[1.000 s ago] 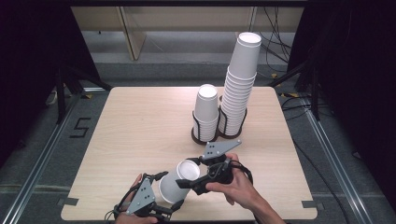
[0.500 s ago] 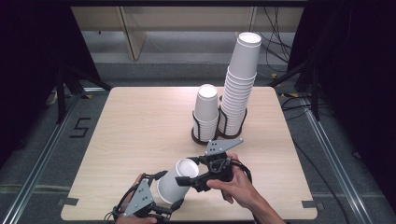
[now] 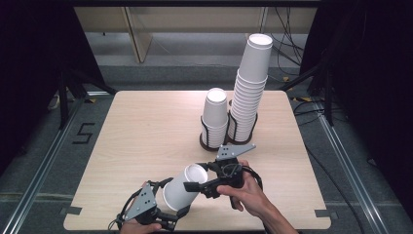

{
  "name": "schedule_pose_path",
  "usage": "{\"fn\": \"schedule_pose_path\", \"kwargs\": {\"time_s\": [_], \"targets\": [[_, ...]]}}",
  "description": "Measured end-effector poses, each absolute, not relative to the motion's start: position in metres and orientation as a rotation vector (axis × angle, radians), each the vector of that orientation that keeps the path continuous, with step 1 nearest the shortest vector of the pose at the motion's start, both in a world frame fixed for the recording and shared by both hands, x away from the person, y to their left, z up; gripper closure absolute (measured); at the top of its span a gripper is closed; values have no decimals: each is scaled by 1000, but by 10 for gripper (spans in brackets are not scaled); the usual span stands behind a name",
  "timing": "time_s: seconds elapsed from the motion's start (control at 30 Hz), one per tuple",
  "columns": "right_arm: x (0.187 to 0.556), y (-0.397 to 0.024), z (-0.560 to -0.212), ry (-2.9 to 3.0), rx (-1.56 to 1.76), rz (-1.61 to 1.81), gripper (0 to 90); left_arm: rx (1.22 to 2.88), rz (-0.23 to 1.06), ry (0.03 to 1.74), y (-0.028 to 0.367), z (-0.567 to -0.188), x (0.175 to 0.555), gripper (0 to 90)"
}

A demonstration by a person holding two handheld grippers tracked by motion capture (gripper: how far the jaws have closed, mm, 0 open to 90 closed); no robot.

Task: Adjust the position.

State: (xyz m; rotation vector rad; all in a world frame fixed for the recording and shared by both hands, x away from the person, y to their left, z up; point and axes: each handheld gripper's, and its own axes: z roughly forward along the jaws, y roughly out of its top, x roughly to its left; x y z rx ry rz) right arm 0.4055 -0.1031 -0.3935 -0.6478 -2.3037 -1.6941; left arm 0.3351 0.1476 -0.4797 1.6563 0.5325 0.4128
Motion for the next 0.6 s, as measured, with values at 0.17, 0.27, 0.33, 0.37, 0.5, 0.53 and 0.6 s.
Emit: {"fn": "schedule_pose_path", "kwargs": {"time_s": [0.17,0.27,0.33,0.37,0.5,0.53,0.6], "targets": [[406,-100,-399,-2285,-647,-1678,253,1625,398,525,147,-480,337,49],[405,-100,-398,-2269,-662,-1671,253,1646,403,532,149,-478,336,60],[406,-101,-398,-2282,-662,-1674,252,1651,408,532,149,-477,335,65],[407,-101,-398,-2276,-645,-1682,252,1655,410,531,149,-477,335,70],[405,-101,-397,-2280,-651,-1655,247,1683,421,519,149,-476,335,86],[407,-101,-397,-2325,-630,-1661,245,1694,421,520,148,-476,334,89],[407,-102,-396,-2352,-611,-1643,242,1716,422,514,147,-476,335,96]]}}
